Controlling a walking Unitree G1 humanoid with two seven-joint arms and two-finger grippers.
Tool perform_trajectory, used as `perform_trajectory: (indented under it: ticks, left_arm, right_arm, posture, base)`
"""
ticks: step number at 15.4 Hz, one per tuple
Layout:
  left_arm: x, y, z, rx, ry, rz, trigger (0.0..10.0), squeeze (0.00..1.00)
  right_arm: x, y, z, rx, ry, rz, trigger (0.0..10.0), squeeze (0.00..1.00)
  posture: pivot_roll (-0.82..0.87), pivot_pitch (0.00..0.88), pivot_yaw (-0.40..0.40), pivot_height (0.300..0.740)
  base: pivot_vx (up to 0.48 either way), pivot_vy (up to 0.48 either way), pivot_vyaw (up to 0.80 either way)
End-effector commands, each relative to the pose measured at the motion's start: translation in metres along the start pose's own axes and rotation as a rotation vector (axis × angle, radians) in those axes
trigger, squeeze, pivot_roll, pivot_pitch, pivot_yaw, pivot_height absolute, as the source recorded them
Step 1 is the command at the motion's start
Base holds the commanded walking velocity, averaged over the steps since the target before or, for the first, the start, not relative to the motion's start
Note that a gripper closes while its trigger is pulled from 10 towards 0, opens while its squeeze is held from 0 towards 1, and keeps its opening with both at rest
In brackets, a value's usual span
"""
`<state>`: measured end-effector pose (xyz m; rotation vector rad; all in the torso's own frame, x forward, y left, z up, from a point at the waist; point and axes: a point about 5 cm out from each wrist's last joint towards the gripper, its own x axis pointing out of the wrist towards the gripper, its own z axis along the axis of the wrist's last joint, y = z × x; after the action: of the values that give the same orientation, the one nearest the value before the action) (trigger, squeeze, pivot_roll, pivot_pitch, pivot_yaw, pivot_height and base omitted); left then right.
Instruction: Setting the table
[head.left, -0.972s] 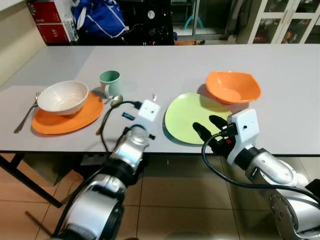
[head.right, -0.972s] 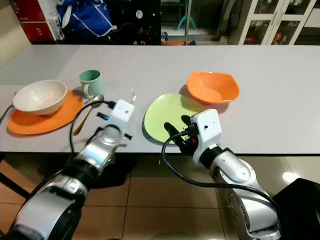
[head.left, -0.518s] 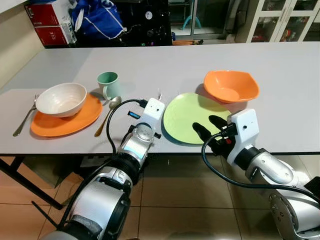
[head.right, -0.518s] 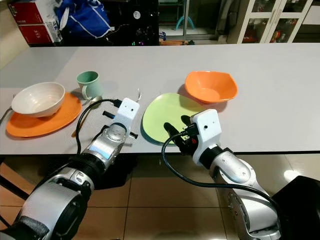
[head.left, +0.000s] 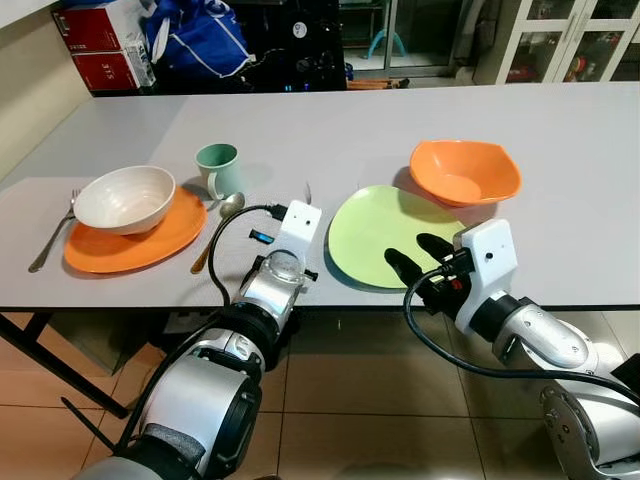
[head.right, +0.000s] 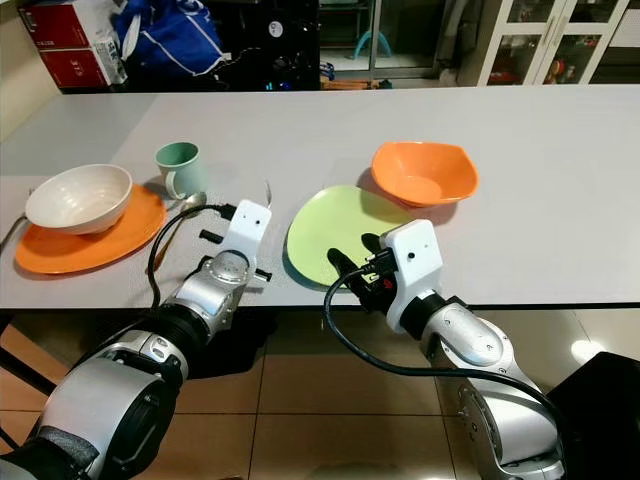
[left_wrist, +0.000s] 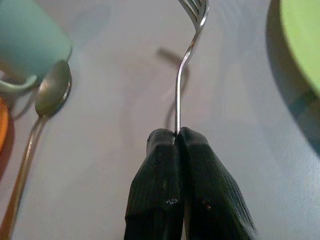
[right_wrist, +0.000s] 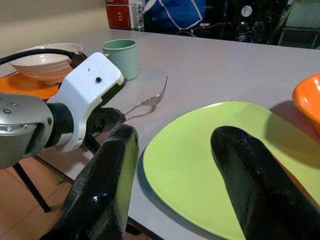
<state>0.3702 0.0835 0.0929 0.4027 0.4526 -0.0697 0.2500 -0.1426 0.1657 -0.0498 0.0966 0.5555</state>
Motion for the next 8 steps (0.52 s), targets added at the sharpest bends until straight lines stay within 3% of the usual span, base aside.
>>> perform_trajectory:
  ticks: [1, 2, 3, 8]
  left_arm:
    - [0.0004, 0.001, 0.0068, -0.017, -0.011, -0.005, 10.0, 0.02]
    - [0.0002, -0.0006, 0.0077, -0.029, -0.008, -0.01, 10.0, 0.66]
    - [0.0002, -0.0009, 0.0083, -0.031, -0.008, -0.01, 10.0, 0.81]
    - [0.0003, -0.0016, 0.0111, -0.04, -0.011, -0.012, 10.0, 0.82]
  right_arm:
    - [-0.0007, 0.0031, 0.0033, -0.009, -0.005, 0.02, 10.0, 0.0]
    - [-0.0007, 0.0031, 0.0035, -0.009, -0.005, 0.019, 10.0, 0.0]
    - [-0.0008, 0.0032, 0.0036, -0.01, -0.005, 0.019, 10.0, 0.0]
    - [-0.0013, 0.0027, 0.0037, -0.01, -0.006, 0.016, 10.0, 0.0]
  posture:
    - [-0.14, 0.0, 0.099, 0.74]
    - [-0.14, 0.0, 0.1, 0.74]
    - [-0.14, 0.0, 0.1, 0.74]
    - [-0.15, 0.0, 0.101, 0.74]
  base:
    - [0.0, 0.0, 0.0]
    - [0.0, 0.0, 0.0]
    - [0.0, 0.0, 0.0]
    - [0.0, 0.0, 0.0]
